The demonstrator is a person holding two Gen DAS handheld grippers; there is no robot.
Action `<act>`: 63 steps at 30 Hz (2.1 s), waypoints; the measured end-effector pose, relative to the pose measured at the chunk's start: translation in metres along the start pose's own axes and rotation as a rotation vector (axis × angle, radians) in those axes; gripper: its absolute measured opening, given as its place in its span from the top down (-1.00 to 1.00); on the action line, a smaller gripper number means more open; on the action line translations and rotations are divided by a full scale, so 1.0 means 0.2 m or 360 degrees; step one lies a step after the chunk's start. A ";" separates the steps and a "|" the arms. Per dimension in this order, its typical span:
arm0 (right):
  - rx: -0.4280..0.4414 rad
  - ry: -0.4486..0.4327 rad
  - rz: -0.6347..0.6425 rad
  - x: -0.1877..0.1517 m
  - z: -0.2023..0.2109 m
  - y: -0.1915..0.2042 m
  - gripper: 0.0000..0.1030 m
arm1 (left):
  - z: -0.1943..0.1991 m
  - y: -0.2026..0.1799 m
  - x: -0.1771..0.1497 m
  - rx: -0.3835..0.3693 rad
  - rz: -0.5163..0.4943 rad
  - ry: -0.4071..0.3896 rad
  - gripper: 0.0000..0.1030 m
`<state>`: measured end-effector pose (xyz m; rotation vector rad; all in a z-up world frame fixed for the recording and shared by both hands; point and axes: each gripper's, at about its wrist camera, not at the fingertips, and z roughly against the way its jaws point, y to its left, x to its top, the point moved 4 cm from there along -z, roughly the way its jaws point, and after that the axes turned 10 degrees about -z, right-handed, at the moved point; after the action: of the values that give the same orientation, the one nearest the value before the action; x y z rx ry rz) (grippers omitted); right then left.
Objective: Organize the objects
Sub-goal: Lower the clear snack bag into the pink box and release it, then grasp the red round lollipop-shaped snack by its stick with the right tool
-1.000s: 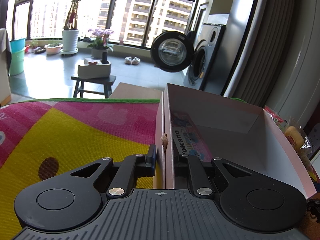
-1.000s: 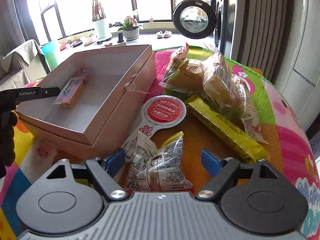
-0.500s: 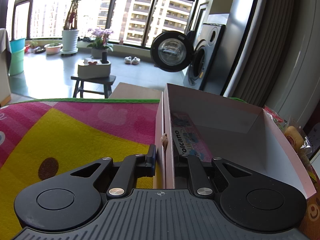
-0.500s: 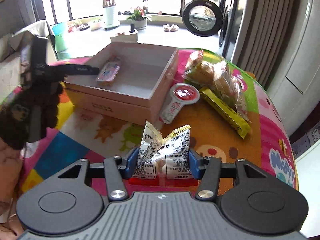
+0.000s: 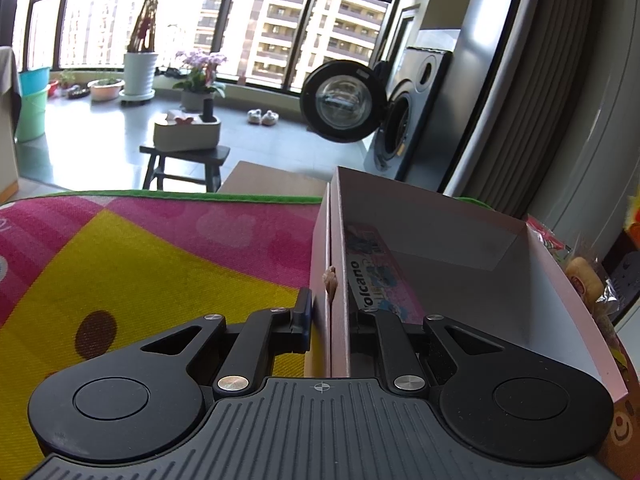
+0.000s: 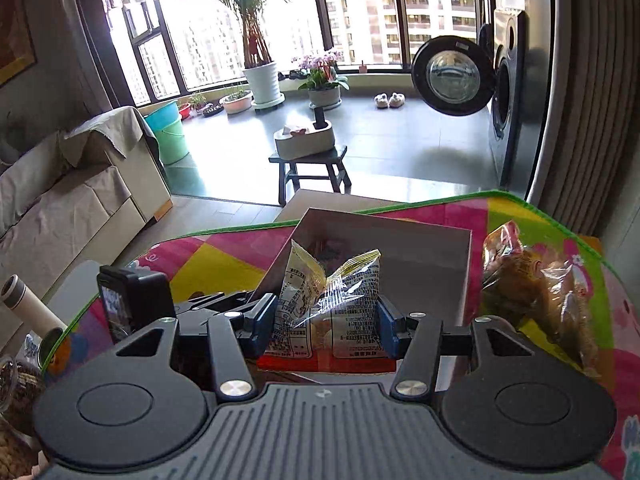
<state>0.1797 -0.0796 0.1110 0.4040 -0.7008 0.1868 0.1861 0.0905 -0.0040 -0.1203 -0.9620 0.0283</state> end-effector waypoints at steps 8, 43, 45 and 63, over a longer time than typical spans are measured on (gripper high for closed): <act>-0.0025 0.0150 -0.0168 -0.01 -0.30 -0.05 -0.01 | 0.00 0.01 0.00 -0.0003 0.0005 0.0001 0.72; -0.0143 0.0046 -0.0609 -0.24 -0.26 -0.86 0.09 | 0.00 0.01 0.00 0.0012 -0.0015 -0.0004 0.73; -0.0130 0.0060 -0.0624 -0.25 -0.31 -0.86 0.17 | 0.00 0.01 0.00 0.0012 -0.0015 -0.0004 0.73; -0.0427 0.0055 -0.0356 -0.55 0.04 -0.88 0.63 | 0.00 0.01 0.01 0.0014 -0.0018 -0.0005 0.73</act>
<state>0.1450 -0.2464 -0.0086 0.2193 -0.6316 -0.1114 0.1873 0.0931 -0.0034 -0.1063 -0.9656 0.0223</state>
